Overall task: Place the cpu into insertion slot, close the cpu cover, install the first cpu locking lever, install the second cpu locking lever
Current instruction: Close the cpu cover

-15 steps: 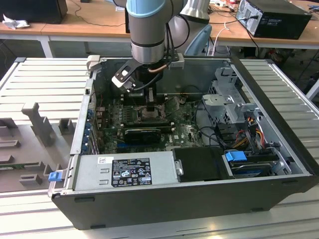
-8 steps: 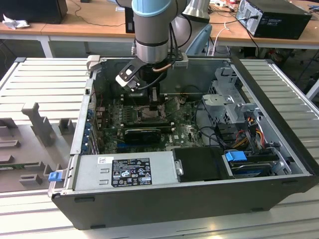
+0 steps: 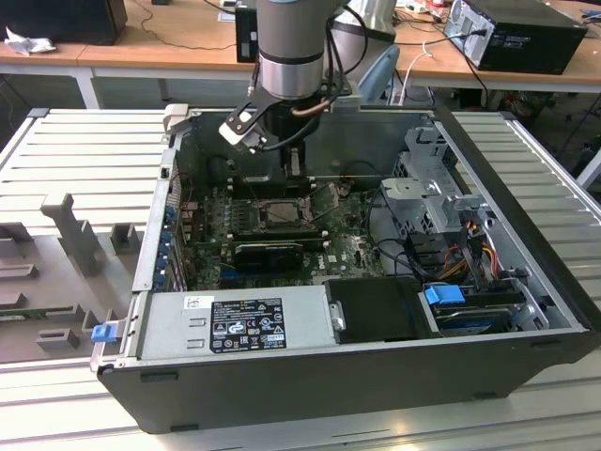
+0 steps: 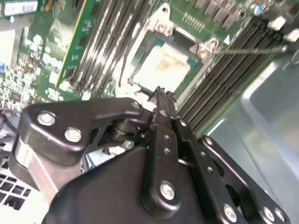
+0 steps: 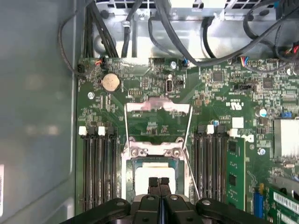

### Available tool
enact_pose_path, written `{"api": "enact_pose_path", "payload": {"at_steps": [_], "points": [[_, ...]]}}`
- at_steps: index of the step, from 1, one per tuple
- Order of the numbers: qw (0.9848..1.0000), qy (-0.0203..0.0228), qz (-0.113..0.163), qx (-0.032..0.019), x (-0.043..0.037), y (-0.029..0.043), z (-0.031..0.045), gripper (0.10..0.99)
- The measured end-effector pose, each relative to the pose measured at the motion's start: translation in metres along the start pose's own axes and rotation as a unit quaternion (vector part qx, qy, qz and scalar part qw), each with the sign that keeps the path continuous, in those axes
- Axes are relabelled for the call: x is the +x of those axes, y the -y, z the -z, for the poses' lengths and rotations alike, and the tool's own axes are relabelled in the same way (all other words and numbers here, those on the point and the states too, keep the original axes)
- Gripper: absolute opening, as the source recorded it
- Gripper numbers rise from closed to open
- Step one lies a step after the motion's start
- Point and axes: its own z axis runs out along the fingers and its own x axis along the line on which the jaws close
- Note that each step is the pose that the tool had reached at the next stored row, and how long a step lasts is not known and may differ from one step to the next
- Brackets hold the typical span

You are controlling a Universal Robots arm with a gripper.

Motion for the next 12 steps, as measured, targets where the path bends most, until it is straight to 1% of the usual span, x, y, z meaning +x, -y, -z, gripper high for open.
{"api": "enact_pose_path", "payload": {"at_steps": [4,5,6,7,8,9,12], "points": [[1.0,0.0,0.0,0.0014,0.0001,-0.0157,-0.0008,0.106],[1.0,0.0001,0.0,0.0015,0.0,-0.018,0.0004,0.106],[1.0,0.0,0.0,0.0014,0.0002,-0.0193,0.0051,0.106],[1.0,0.0,0.0,0.0014,0.0002,-0.0202,0.0081,0.106],[1.0,0.0,0.0,0.0014,0.0002,-0.0213,0.0087,0.106],[1.0,-0.0001,0.0,0.0014,0.0002,-0.0261,0.0086,0.106],[1.0,0.0,0.0,0.0016,0.0003,-0.035,0.0081,0.106]]}}
